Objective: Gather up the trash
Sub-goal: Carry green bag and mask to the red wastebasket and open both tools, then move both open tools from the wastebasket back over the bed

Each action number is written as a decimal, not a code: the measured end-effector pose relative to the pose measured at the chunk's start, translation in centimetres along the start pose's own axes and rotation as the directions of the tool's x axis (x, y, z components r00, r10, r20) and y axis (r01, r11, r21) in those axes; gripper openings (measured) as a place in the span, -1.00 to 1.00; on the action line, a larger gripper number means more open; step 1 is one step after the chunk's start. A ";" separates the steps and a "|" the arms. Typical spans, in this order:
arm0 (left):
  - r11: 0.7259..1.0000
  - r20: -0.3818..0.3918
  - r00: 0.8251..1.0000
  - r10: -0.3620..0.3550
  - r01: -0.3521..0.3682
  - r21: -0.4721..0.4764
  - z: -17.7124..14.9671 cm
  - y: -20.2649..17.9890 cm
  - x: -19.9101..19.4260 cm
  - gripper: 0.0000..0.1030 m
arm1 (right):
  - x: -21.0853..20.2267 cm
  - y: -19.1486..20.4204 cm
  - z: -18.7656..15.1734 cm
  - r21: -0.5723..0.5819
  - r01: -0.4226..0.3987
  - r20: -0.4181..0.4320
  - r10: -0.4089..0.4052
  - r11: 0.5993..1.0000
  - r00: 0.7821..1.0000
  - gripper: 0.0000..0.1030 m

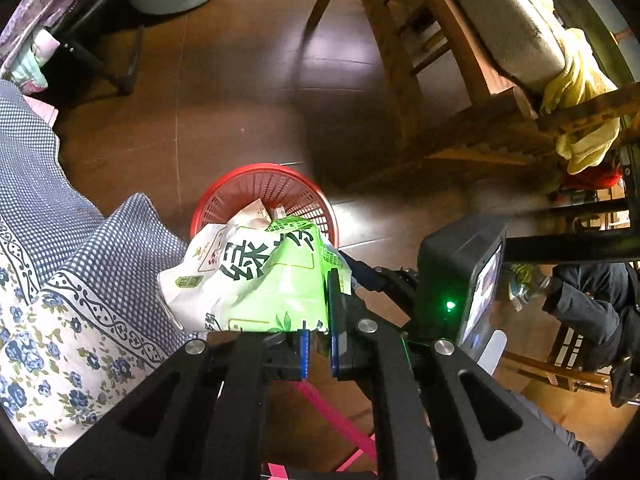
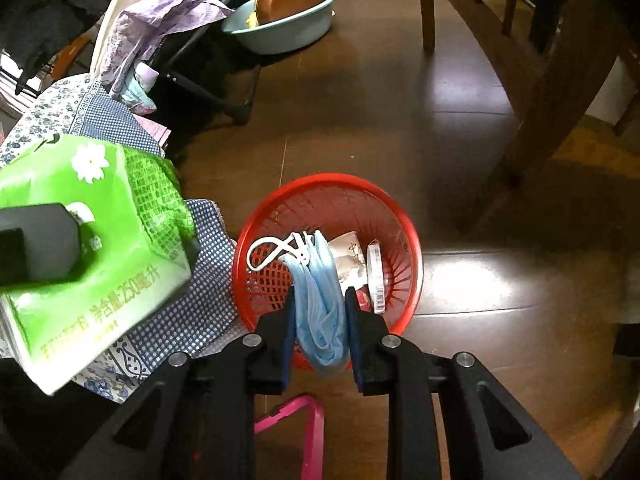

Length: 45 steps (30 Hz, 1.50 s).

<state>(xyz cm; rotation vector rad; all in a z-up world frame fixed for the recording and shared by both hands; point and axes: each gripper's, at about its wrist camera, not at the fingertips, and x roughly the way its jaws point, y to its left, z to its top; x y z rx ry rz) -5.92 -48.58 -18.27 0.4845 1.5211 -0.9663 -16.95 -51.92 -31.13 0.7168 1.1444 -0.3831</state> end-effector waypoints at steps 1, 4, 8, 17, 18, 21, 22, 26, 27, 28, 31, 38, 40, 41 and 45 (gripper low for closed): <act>1.000 0.000 1.000 0.006 -0.006 -0.003 0.0 0.1 0.0 -0.83 | 0.1 0.1 0.0 -0.001 0.005 -0.002 -0.005 1.000 1.000 -0.53; 0.999 0.007 1.000 0.025 -0.025 -0.022 0.2 0.4 0.1 -0.75 | -0.1 0.4 0.1 0.000 0.041 0.008 -0.041 0.999 0.999 -0.30; 0.999 0.014 0.999 0.038 -0.038 -0.021 0.3 0.4 -0.1 -0.48 | -0.5 0.7 0.1 0.001 0.051 0.032 -0.051 0.999 0.998 0.05; 0.998 0.038 0.998 0.048 -0.047 -0.043 0.4 0.9 -0.7 -0.28 | -0.5 0.3 0.0 0.037 0.054 0.020 -0.055 0.998 0.998 0.10; 0.998 0.039 0.998 0.049 -0.047 -0.045 0.4 0.9 -0.8 -0.28 | -0.5 0.3 0.0 0.039 0.053 0.018 -0.054 0.998 0.998 0.11; 0.998 0.046 0.998 0.049 -0.047 -0.052 0.5 1.1 -0.9 -0.28 | -0.6 0.4 -0.1 0.040 0.056 0.013 -0.056 0.998 0.998 0.14; 0.997 0.050 0.998 0.050 -0.047 -0.056 0.4 1.2 -1.0 -0.28 | -0.7 0.4 -0.1 0.041 0.058 0.010 -0.058 0.997 0.998 0.14; 0.997 0.087 0.994 0.059 -0.054 -0.062 0.4 1.3 -1.9 -0.28 | -1.4 0.3 0.0 0.045 0.071 0.014 -0.072 0.996 0.997 0.15; 0.996 0.095 0.994 0.060 -0.054 -0.065 0.4 1.4 -2.1 -0.28 | -1.7 0.2 0.1 0.047 0.076 0.019 -0.077 0.996 0.997 0.16; 0.996 0.103 0.993 0.059 -0.052 -0.070 0.4 1.6 -2.4 -0.26 | -1.8 0.2 0.2 0.050 0.079 0.021 -0.080 0.996 0.997 0.17; 0.994 0.125 0.990 0.068 -0.056 -0.096 0.2 2.0 -3.0 -0.18 | -2.6 0.2 0.5 0.060 0.092 0.028 -0.093 0.994 0.995 0.22; 0.992 0.230 0.971 0.062 -0.035 -0.120 -0.8 2.7 -6.5 -0.16 | -5.8 1.4 1.5 0.059 0.120 0.064 -0.124 0.991 0.990 0.43; 0.991 0.289 0.957 0.035 0.003 -0.131 -1.4 3.3 -8.8 -0.06 | -7.1 2.1 2.1 0.051 0.114 0.098 -0.118 0.992 0.988 0.48; 0.991 0.319 0.947 0.037 0.006 -0.131 -1.7 3.7 -10.3 -0.05 | -7.7 2.5 2.3 0.045 0.113 0.115 -0.118 0.993 0.986 0.51; 0.989 0.458 0.887 0.059 0.010 -0.146 -3.7 5.9 -17.2 0.18 | -10.6 4.9 3.5 0.020 0.103 0.182 -0.105 0.994 0.978 0.55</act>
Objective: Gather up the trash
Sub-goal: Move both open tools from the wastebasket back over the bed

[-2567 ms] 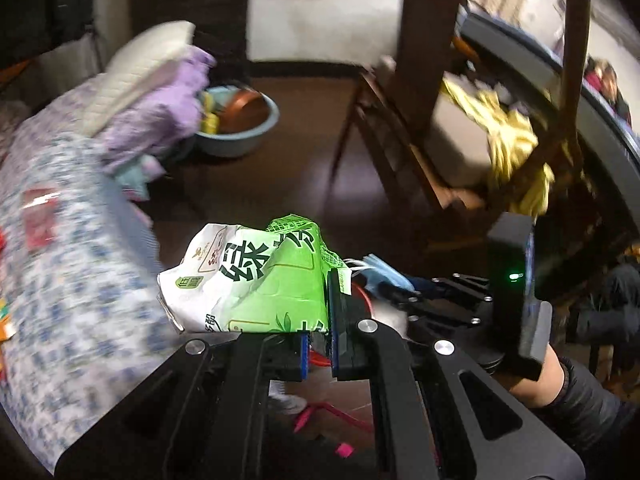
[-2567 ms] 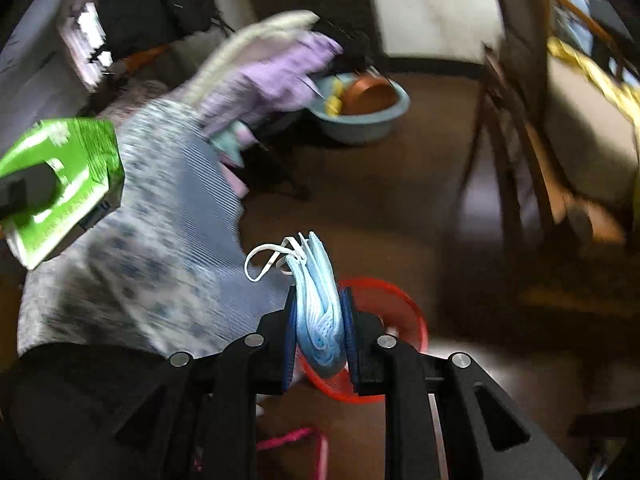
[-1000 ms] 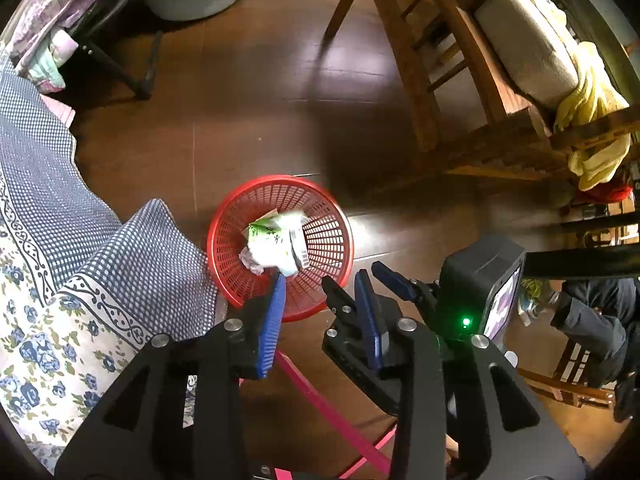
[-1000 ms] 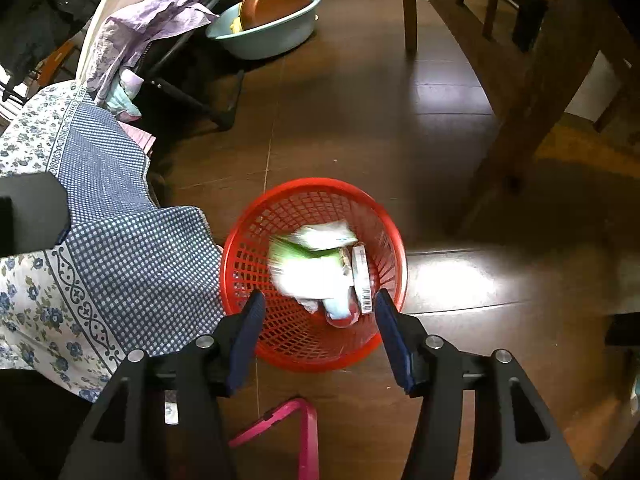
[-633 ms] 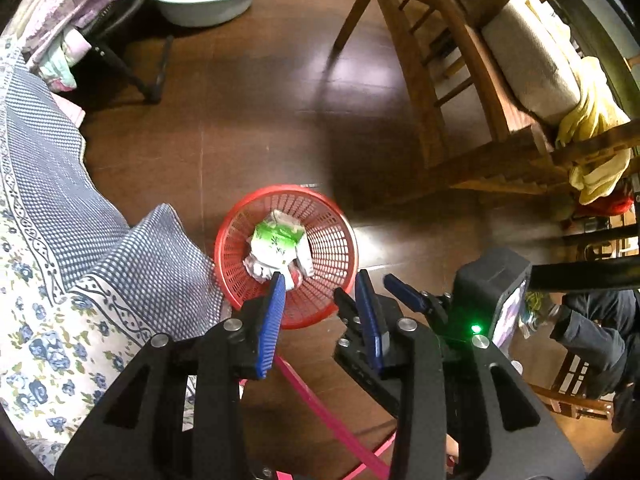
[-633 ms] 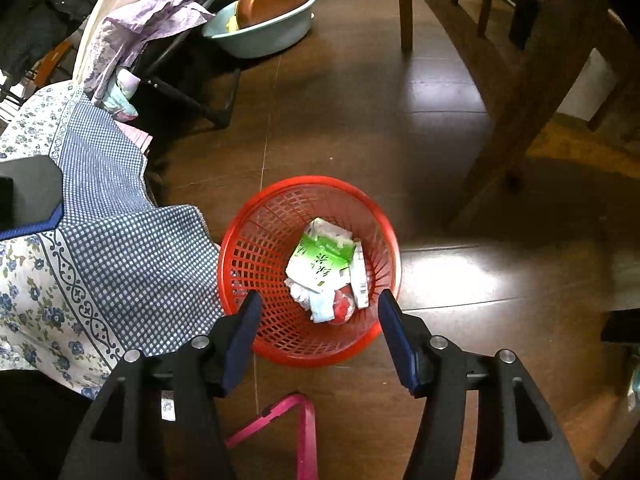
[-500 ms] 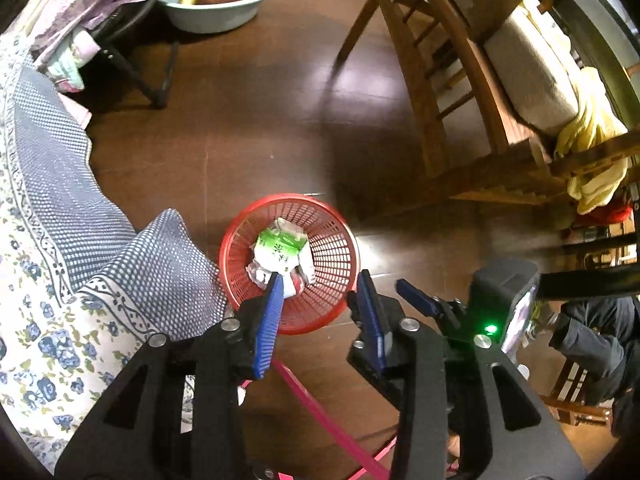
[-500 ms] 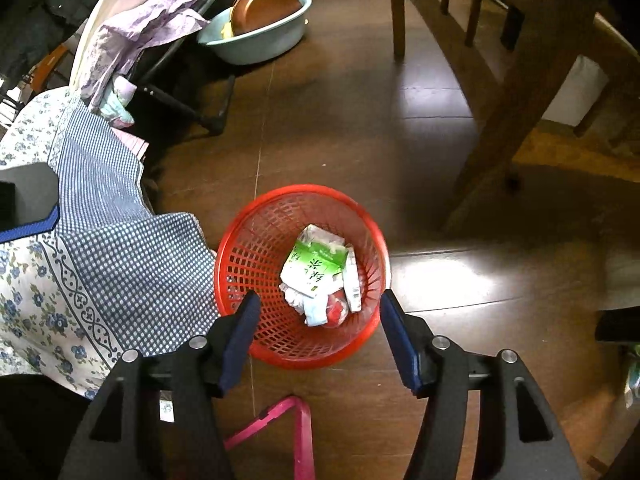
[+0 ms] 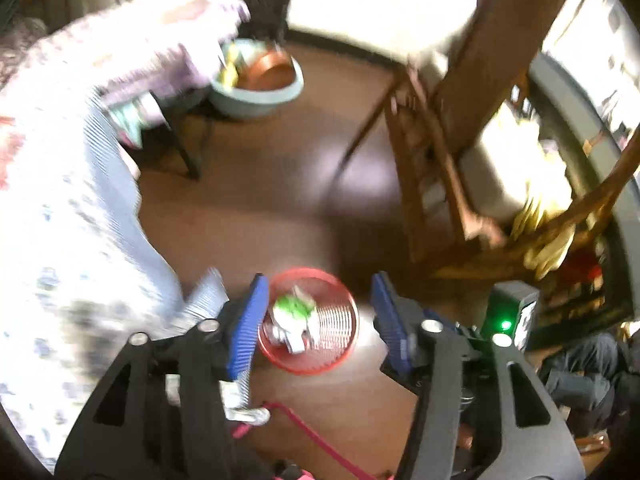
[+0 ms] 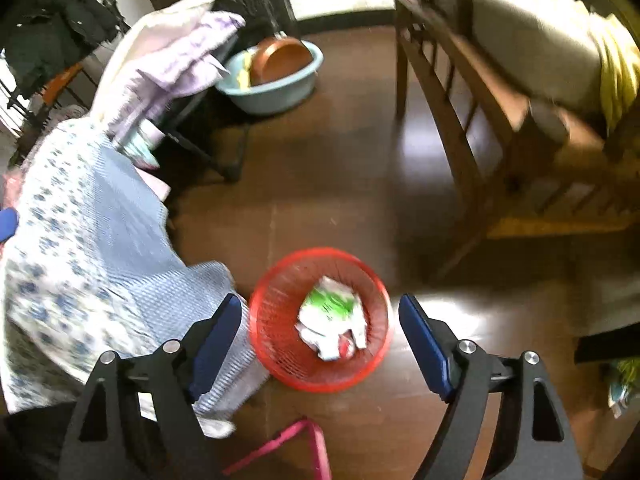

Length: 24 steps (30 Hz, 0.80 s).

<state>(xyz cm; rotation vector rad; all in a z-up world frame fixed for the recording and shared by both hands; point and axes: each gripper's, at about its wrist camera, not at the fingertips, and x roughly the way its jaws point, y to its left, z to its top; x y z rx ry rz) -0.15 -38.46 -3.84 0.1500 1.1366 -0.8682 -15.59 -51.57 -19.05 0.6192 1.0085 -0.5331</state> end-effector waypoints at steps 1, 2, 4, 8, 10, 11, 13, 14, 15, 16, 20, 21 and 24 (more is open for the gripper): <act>1.000 0.045 0.999 0.003 -0.003 -0.016 0.3 0.9 -2.1 0.26 | -0.8 0.9 0.5 -0.011 -0.011 0.014 0.011 1.000 1.000 0.55; 0.999 0.096 0.995 0.010 -0.007 -0.032 0.5 2.1 -4.4 0.27 | -1.5 1.8 0.8 -0.023 -0.020 0.028 0.021 1.000 0.999 0.55; 0.998 0.152 0.988 0.039 -0.032 -0.047 0.4 3.9 -7.2 0.29 | -2.9 4.1 1.7 -0.059 -0.043 0.060 0.047 0.997 0.997 0.57; 0.983 0.245 0.958 0.149 -0.117 -0.142 -1.2 9.3 -11.9 0.38 | -5.2 9.1 2.7 -0.133 -0.097 0.097 0.111 0.986 0.989 0.64; 0.964 0.271 0.936 0.224 -0.171 -0.206 -2.7 12.5 -13.8 0.43 | -6.3 12.1 3.2 -0.183 -0.125 0.104 0.145 0.975 0.984 0.64; 0.955 0.274 0.928 0.255 -0.196 -0.225 -3.2 13.6 -14.4 0.44 | -6.8 13.5 3.5 -0.199 -0.134 0.107 0.158 0.971 0.982 0.65; 0.932 0.270 0.910 0.314 -0.241 -0.270 -4.4 16.3 -15.9 0.48 | -8.0 16.5 3.9 -0.242 -0.165 0.112 0.196 0.956 0.974 0.66; 0.924 0.269 0.906 0.327 -0.247 -0.293 -5.0 17.7 -16.8 0.48 | -8.5 18.2 4.0 -0.266 -0.182 0.115 0.219 0.947 0.969 0.67; 0.916 0.270 0.901 0.338 -0.250 -0.313 -5.5 18.7 -17.5 0.48 | -8.8 19.5 4.0 -0.280 -0.192 0.115 0.232 0.940 0.966 0.69; 0.908 0.275 0.894 0.353 -0.256 -0.333 -6.0 19.9 -18.5 0.49 | -9.3 21.7 3.9 -0.313 -0.213 0.115 0.259 0.926 0.959 0.71; 0.867 0.284 0.860 0.425 -0.296 -0.402 -7.8 24.6 -21.6 0.61 | -9.7 28.2 3.0 -0.396 -0.251 0.087 0.308 0.883 0.947 0.75; 0.857 0.282 0.854 0.438 -0.301 -0.419 -8.3 25.5 -22.0 0.61 | -9.7 29.6 2.9 -0.410 -0.263 0.073 0.319 0.873 0.945 0.75; 0.828 0.289 0.831 0.476 -0.312 -0.466 -10.1 28.8 -23.4 0.61 | -8.9 34.9 1.9 -0.472 -0.331 -0.025 0.363 0.817 0.931 0.76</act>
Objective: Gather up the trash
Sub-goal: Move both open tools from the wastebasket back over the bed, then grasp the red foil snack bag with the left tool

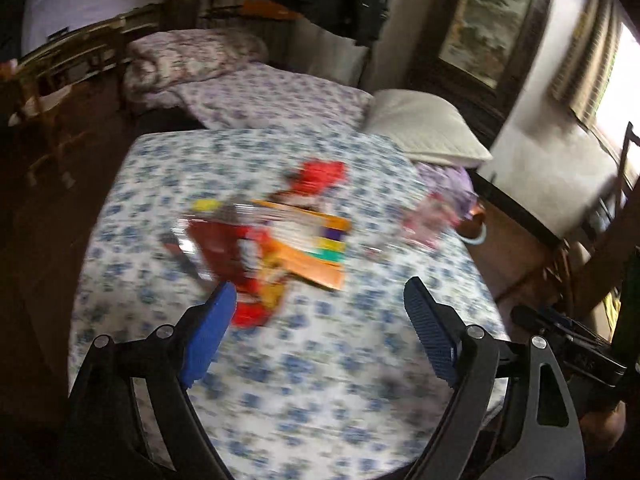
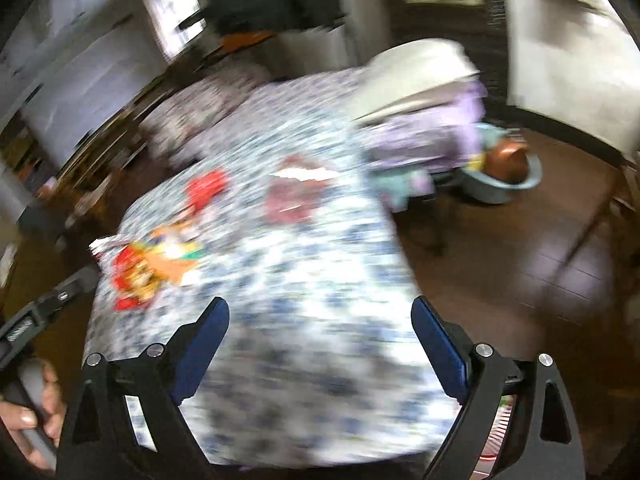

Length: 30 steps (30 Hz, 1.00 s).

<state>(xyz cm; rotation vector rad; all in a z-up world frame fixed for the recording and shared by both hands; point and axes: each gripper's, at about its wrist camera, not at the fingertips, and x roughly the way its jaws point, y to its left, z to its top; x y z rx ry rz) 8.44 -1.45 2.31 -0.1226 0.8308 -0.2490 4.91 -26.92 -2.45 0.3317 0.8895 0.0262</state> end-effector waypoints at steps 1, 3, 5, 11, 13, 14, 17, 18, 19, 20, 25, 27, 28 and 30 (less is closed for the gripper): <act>1.000 0.008 1.000 0.016 -0.016 -0.015 -0.2 1.0 0.1 0.61 | 1.0 1.7 0.2 -0.034 -0.024 -0.019 0.024 0.999 1.000 0.76; 0.999 -0.013 1.000 0.022 -0.022 -0.043 -0.4 2.5 0.3 0.61 | 2.2 4.4 -0.1 -0.086 -0.035 -0.030 0.032 0.996 0.999 0.76; 0.995 -0.063 0.998 -0.023 0.016 -0.102 -0.5 4.2 1.0 0.61 | 3.9 6.4 -0.6 -0.117 -0.050 -0.039 0.046 0.992 0.998 0.76; 0.987 -0.128 0.991 -0.048 0.027 -0.161 -0.6 5.6 3.0 0.61 | 5.4 8.7 -2.7 -0.181 -0.104 -0.042 0.098 0.978 0.994 0.76; 0.986 -0.139 0.989 -0.052 0.029 -0.164 -0.6 5.5 3.5 0.61 | 5.5 8.5 -2.8 -0.201 -0.079 -0.039 0.073 0.976 0.997 0.76; 0.984 -0.142 0.988 -0.059 0.034 -0.174 -0.7 5.6 3.8 0.61 | 5.8 8.2 -2.9 -0.195 -0.067 -0.040 0.060 0.979 0.997 0.76; 0.979 -0.124 0.989 -0.083 0.058 -0.196 -0.6 5.7 4.4 0.61 | 5.8 6.7 -2.9 -0.139 -0.058 -0.040 0.053 0.989 0.998 0.76; 0.978 -0.116 0.990 -0.077 0.053 -0.199 -0.4 5.8 4.7 0.61 | 5.5 6.2 -2.9 -0.116 -0.059 -0.033 0.056 0.991 0.998 0.76; 0.978 -0.115 0.990 -0.076 0.052 -0.204 -0.4 6.0 4.9 0.61 | 5.5 6.0 -2.8 -0.104 -0.059 -0.030 0.056 0.993 0.998 0.76; 0.976 -0.114 0.990 -0.085 0.060 -0.211 -0.3 6.1 5.1 0.61 | 5.3 5.7 -2.7 -0.086 -0.059 -0.024 0.057 0.995 0.998 0.76; 0.957 -0.105 0.984 -0.142 0.109 -0.269 -0.2 6.6 5.5 0.61 | 4.8 5.7 -2.7 -0.110 -0.039 0.007 0.041 0.993 0.999 0.76; 0.952 -0.107 0.981 -0.160 0.125 -0.279 0.3 6.3 6.0 0.61 | 5.2 6.0 -2.7 -0.140 -0.021 0.001 0.021 0.990 1.000 0.76; 0.957 -0.097 0.985 -0.146 0.115 -0.265 0.8 5.9 6.2 0.61 | 5.4 6.1 -2.6 -0.145 -0.020 -0.005 0.020 0.989 1.000 0.76; 0.965 -0.087 0.989 -0.119 0.095 -0.246 1.3 5.6 6.6 0.61 | 5.8 6.2 -2.5 -0.150 -0.025 -0.020 0.022 0.988 1.000 0.76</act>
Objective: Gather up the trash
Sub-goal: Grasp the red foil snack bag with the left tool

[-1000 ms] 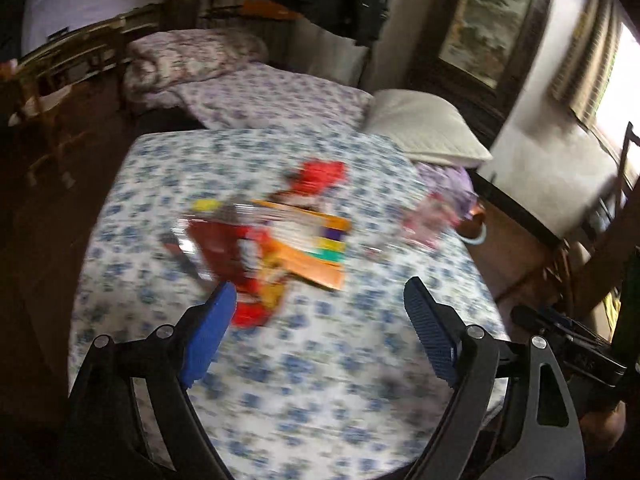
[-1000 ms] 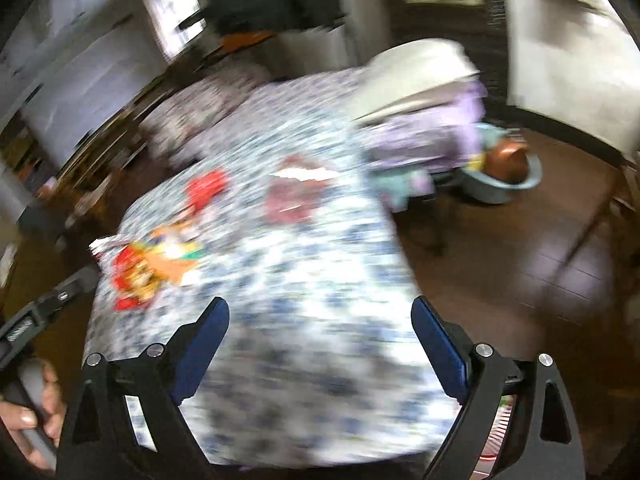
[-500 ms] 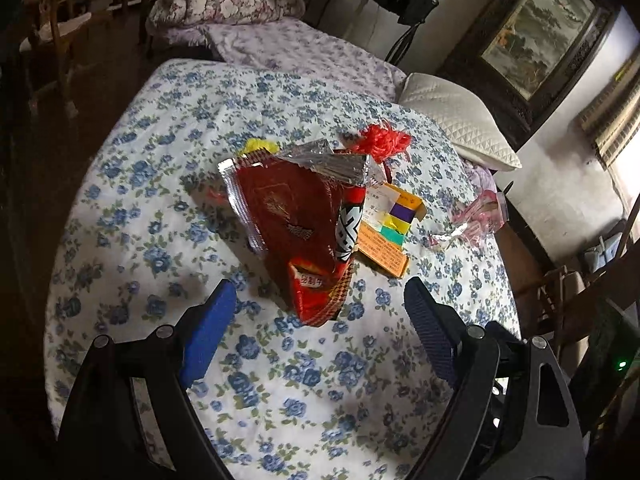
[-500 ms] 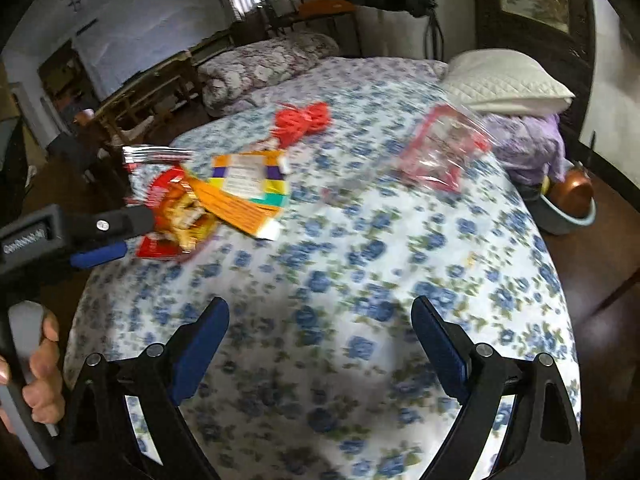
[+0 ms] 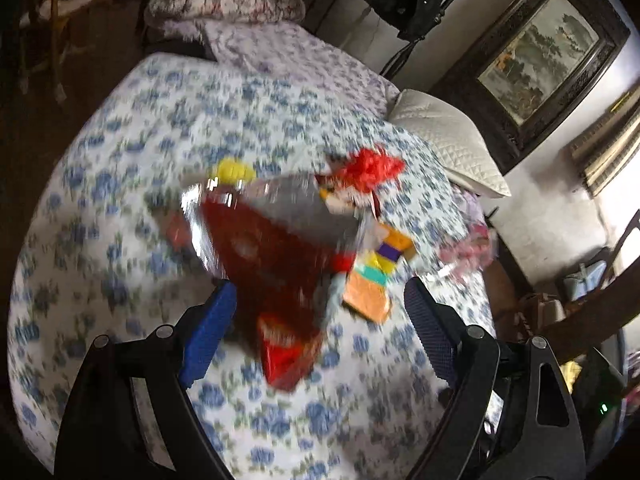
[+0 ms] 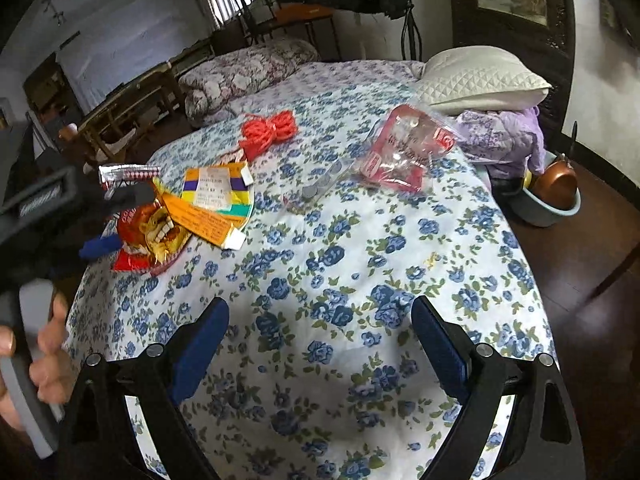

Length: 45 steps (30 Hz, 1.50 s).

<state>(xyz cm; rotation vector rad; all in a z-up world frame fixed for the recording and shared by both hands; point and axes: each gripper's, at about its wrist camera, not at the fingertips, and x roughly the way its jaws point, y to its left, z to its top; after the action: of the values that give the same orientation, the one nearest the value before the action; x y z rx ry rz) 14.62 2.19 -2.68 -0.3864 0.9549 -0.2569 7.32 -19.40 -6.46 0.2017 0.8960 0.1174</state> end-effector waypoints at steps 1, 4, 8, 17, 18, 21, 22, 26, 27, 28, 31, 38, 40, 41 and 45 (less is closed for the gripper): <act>1.000 0.001 1.000 -0.001 0.001 0.010 0.2 -0.2 0.3 0.61 | 0.1 0.0 0.0 -0.001 -0.002 -0.004 0.002 1.000 1.000 0.76; 1.000 -0.027 1.000 -0.013 0.014 0.022 0.1 -0.3 1.2 0.43 | 0.1 0.1 0.1 -0.014 0.013 0.006 -0.013 1.000 1.000 0.76; 0.999 0.008 0.999 -0.040 0.040 0.025 -0.3 0.0 -0.7 0.06 | 0.1 0.1 0.3 -0.005 0.004 0.003 -0.004 1.000 1.000 0.76; 0.995 0.081 0.992 -0.096 0.097 0.001 -0.5 1.5 -5.1 -0.50 | 0.3 -1.0 0.1 0.041 0.018 -0.012 -0.018 0.999 1.000 0.76; 0.995 0.066 0.993 -0.094 0.096 -0.015 -0.5 1.7 -4.7 -0.50 | 0.2 -1.1 0.1 0.051 0.017 -0.012 -0.016 0.999 1.000 0.76; 0.996 0.000 0.996 -0.085 0.085 -0.037 -1.1 1.7 -3.3 -0.29 | 0.3 -1.4 0.1 0.061 0.022 -0.014 -0.021 0.998 1.000 0.76; 0.997 -0.008 0.997 -0.072 0.072 -0.031 -1.3 1.6 -3.0 -0.15 | 0.3 -1.4 0.1 0.063 0.022 -0.017 -0.021 0.998 1.000 0.76; 0.999 -0.002 0.999 -0.038 0.038 -0.015 -1.8 1.2 -2.9 0.35 | 0.4 -1.1 0.1 0.046 0.016 -0.021 -0.015 0.999 1.000 0.76; 0.999 0.004 0.999 -0.040 0.040 -0.016 -1.8 1.2 -3.0 0.40 | 0.4 -0.9 0.1 0.040 0.016 -0.022 -0.015 0.999 1.000 0.76; 0.999 0.010 0.999 -0.044 0.044 -0.013 -1.8 1.1 -3.2 0.44 | 0.4 -0.8 0.1 0.033 0.014 -0.023 -0.014 0.999 1.000 0.76; 1.000 0.024 0.999 -0.026 0.026 0.009 -1.6 0.8 -2.8 0.52 | 0.4 -0.6 0.0 0.029 0.005 -0.024 -0.005 1.000 1.000 0.76; 1.000 -0.010 1.000 0.005 -0.005 -0.009 0.4 1.3 1.0 0.52 | 0.2 0.1 0.1 0.003 -0.012 -0.019 0.012 1.000 1.000 0.76; 1.000 -0.004 1.000 0.002 -0.002 0.006 0.5 1.3 1.5 0.20 | 0.3 0.1 0.1 -0.003 -0.008 -0.021 0.008 1.000 1.000 0.76; 1.000 0.008 1.000 0.003 -0.004 0.026 0.4 1.3 1.6 -0.05 | 0.3 0.1 0.1 -0.002 -0.008 -0.023 0.008 1.000 1.000 0.76; 0.999 0.018 1.000 -0.025 0.024 0.042 0.0 1.2 0.5 -0.52 | 0.3 -0.1 0.0 0.007 -0.003 -0.024 0.003 1.000 1.000 0.76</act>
<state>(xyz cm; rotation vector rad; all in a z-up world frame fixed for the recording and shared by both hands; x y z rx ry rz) 14.96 3.12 -3.52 -0.3615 0.9261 -0.2944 7.55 -19.41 -6.68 0.2088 0.9204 0.1196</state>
